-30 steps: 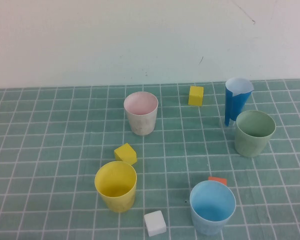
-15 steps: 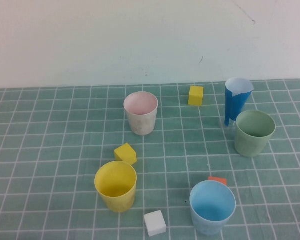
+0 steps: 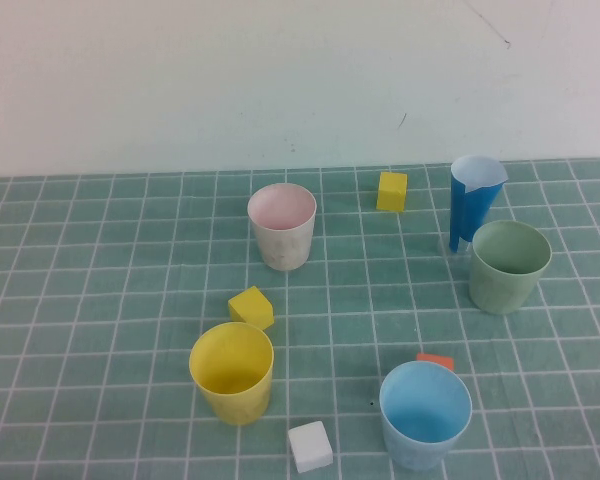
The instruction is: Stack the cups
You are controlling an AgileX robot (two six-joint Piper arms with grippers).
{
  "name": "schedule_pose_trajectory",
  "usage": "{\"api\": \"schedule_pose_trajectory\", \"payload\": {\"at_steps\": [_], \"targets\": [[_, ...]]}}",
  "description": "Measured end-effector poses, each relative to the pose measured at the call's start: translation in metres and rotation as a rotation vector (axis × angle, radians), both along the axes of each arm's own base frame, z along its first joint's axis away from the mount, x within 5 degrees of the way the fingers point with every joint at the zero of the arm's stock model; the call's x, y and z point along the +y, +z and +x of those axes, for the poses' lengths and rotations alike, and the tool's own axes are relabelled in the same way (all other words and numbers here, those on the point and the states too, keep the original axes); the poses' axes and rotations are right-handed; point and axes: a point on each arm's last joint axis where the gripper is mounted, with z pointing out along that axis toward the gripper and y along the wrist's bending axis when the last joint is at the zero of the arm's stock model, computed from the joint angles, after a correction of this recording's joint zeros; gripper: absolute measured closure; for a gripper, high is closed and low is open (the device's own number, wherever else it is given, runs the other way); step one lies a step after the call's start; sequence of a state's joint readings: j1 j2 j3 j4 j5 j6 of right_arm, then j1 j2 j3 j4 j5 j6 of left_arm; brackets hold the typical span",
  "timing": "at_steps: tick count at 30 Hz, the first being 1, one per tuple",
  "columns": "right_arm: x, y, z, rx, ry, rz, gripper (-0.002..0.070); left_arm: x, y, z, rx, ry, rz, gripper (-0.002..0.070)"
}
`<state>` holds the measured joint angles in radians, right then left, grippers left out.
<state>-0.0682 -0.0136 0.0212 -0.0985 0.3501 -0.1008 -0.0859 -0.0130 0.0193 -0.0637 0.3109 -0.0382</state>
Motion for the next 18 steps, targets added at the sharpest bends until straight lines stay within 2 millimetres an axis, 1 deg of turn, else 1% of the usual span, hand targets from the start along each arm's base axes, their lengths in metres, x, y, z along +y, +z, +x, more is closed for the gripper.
{"api": "schedule_pose_trajectory", "payload": {"at_steps": [5, 8, 10, 13, 18], "targets": [[0.000, 0.001, 0.000, -0.010, 0.001, -0.001, 0.0679, 0.000, 0.001, 0.000, -0.006, 0.000, -0.001, 0.0678], [0.000, 0.004, 0.002, -0.061, 0.006, -0.005, 0.0679, 0.000, 0.004, 0.001, -0.050, 0.003, -0.005, 0.0678], [0.001, 0.011, 0.004, -0.154, 0.014, -0.012, 0.0679, 0.000, 0.010, 0.002, -0.118, 0.008, -0.011, 0.0678], [0.002, 0.028, 0.005, -0.339, 0.029, -0.025, 0.0679, 0.001, 0.025, 0.004, -0.283, 0.018, -0.026, 0.0678], [0.005, 0.056, 0.001, -0.652, 0.055, -0.045, 0.0679, 0.003, 0.048, 0.000, -0.533, 0.034, -0.049, 0.0678]]}}
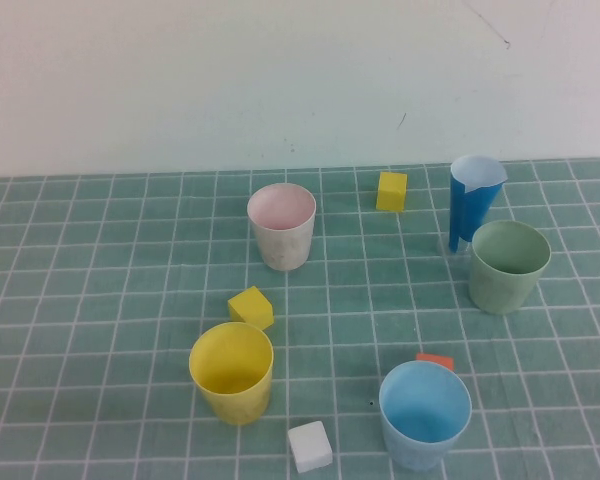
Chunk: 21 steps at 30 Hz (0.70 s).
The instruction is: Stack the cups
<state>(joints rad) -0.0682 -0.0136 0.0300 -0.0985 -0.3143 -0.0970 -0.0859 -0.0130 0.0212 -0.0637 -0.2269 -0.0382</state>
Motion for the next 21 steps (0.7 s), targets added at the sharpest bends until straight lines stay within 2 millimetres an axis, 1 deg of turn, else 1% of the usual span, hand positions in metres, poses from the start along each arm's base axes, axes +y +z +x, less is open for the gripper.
{"api": "schedule_pose_trajectory", "payload": {"at_steps": [2, 4, 8, 10, 12, 13, 15, 19, 21], "targets": [[0.001, 0.009, -0.003, -0.101, 0.008, -0.007, 0.0679, 0.001, 0.007, -0.002, -0.076, 0.005, -0.007, 0.0678], [0.002, 0.014, -0.006, -0.166, 0.014, -0.012, 0.0679, 0.001, 0.012, -0.004, -0.134, 0.009, -0.012, 0.0678], [0.002, 0.013, -0.006, -0.159, 0.013, -0.020, 0.0679, 0.002, 0.020, -0.008, -0.233, 0.015, -0.021, 0.0678], [0.002, 0.013, -0.005, -0.151, 0.013, -0.019, 0.0679, 0.003, 0.026, -0.011, -0.313, 0.020, -0.029, 0.0678], [0.001, 0.011, -0.004, -0.104, 0.008, -0.014, 0.0679, 0.003, 0.030, -0.015, -0.373, 0.024, -0.036, 0.0678], [0.001, 0.012, -0.003, -0.055, 0.002, -0.010, 0.0679, 0.003, 0.030, -0.015, -0.371, 0.024, -0.036, 0.0678], [0.000, 0.020, -0.004, 0.030, -0.015, -0.017, 0.0679, 0.002, 0.030, -0.011, -0.288, 0.017, -0.026, 0.0678], [-0.003, 0.048, -0.011, 0.168, -0.074, -0.118, 0.0679, 0.001, 0.048, -0.013, -0.087, -0.003, 0.002, 0.0678], [-0.004, 0.061, -0.010, 0.247, -0.089, -0.134, 0.0679, 0.000, 0.061, -0.015, -0.005, -0.011, 0.013, 0.0678]]}}
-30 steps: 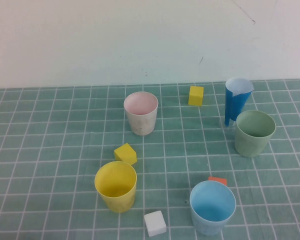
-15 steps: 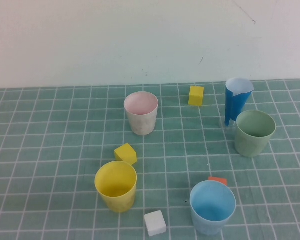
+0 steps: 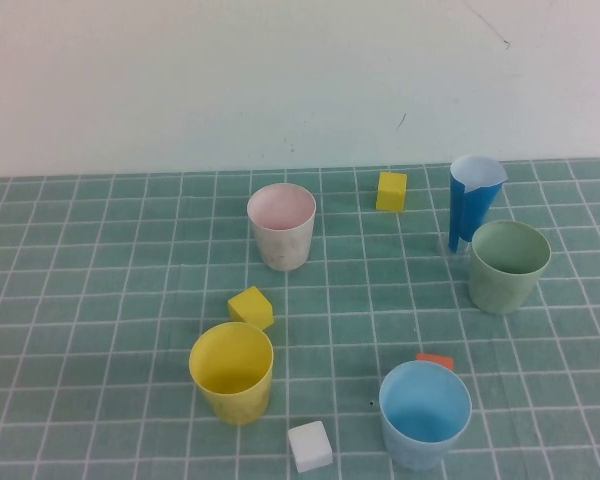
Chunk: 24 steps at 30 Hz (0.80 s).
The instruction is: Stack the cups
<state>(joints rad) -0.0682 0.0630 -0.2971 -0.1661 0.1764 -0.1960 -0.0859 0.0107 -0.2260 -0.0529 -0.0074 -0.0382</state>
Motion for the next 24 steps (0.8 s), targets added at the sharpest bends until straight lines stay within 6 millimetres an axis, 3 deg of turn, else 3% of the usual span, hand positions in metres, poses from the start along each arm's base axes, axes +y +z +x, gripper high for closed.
{"api": "schedule_pose_trajectory", "payload": {"at_steps": [4, 9, 17, 24], "targets": [[-0.001, 0.009, 0.014, 0.205, -0.004, 0.019, 0.0679, -0.002, 0.021, 0.012, 0.207, -0.009, 0.025, 0.0678], [0.006, -0.005, 0.038, 0.458, 0.097, 0.011, 0.0679, -0.007, 0.029, 0.047, 0.471, -0.029, 0.026, 0.0678], [0.019, -0.018, 0.056, 0.602, 0.287, -0.064, 0.0679, -0.032, 0.013, 0.116, 0.936, -0.256, 0.073, 0.0678], [0.020, -0.019, 0.057, 0.612, 0.308, -0.089, 0.0679, -0.047, -0.004, 0.167, 1.101, -0.431, 0.176, 0.0678]]}}
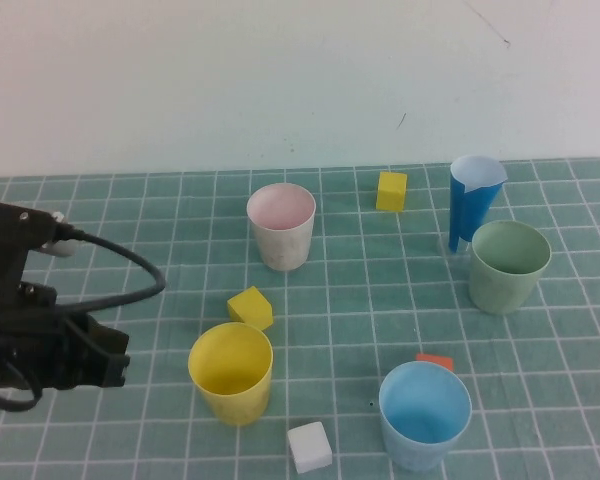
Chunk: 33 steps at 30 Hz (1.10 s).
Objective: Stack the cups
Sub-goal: Pick up the yellow cup
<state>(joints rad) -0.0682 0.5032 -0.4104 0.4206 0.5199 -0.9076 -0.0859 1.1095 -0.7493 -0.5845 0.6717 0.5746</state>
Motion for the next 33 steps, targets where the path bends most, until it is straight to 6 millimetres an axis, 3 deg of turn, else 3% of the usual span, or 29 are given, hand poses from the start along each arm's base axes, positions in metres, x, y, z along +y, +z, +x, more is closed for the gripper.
{"api": "schedule_pose_trajectory", "payload": {"at_steps": [5, 7, 13, 16, 20, 22, 24, 26, 29, 31, 33], "targets": [[0.001, -0.002, -0.001, 0.020, 0.022, -0.017, 0.0679, -0.017, -0.002, 0.020, 0.024, -0.081, 0.013, 0.0651], [0.001, -0.002, -0.001, 0.021, 0.025, -0.020, 0.0679, -0.031, -0.002, 0.025, 0.030, -0.135, 0.020, 0.0585], [0.001, -0.002, -0.002, 0.024, 0.029, -0.024, 0.0679, -0.062, -0.013, 0.044, 0.049, -0.208, 0.082, 0.0206], [0.001, -0.002, -0.002, 0.024, 0.029, -0.024, 0.0679, -0.063, -0.024, 0.053, 0.081, -0.178, 0.111, 0.0134], [0.001, -0.002, -0.002, 0.023, 0.031, -0.026, 0.0679, -0.062, -0.042, 0.063, 0.130, -0.143, 0.160, 0.0113], [0.001, -0.002, -0.002, 0.023, 0.032, -0.028, 0.0679, -0.062, -0.051, 0.067, 0.151, -0.133, 0.178, 0.0122], [0.001, -0.002, -0.002, 0.023, 0.032, -0.028, 0.0679, -0.063, -0.059, 0.071, 0.172, -0.131, 0.188, 0.0174], [0.001, -0.003, -0.002, 0.025, 0.032, -0.028, 0.0679, -0.064, -0.067, 0.074, 0.191, -0.128, 0.193, 0.0284], [0.001, -0.005, -0.002, 0.029, 0.031, -0.021, 0.0679, -0.066, -0.073, 0.078, 0.205, -0.133, 0.196, 0.0535], [0.001, -0.005, -0.001, 0.022, 0.028, -0.017, 0.0679, -0.067, -0.069, 0.080, 0.210, -0.152, 0.200, 0.0615], [0.001, -0.004, -0.001, 0.017, 0.028, -0.016, 0.0679, -0.070, -0.057, 0.085, 0.202, -0.169, 0.194, 0.0647]]}}
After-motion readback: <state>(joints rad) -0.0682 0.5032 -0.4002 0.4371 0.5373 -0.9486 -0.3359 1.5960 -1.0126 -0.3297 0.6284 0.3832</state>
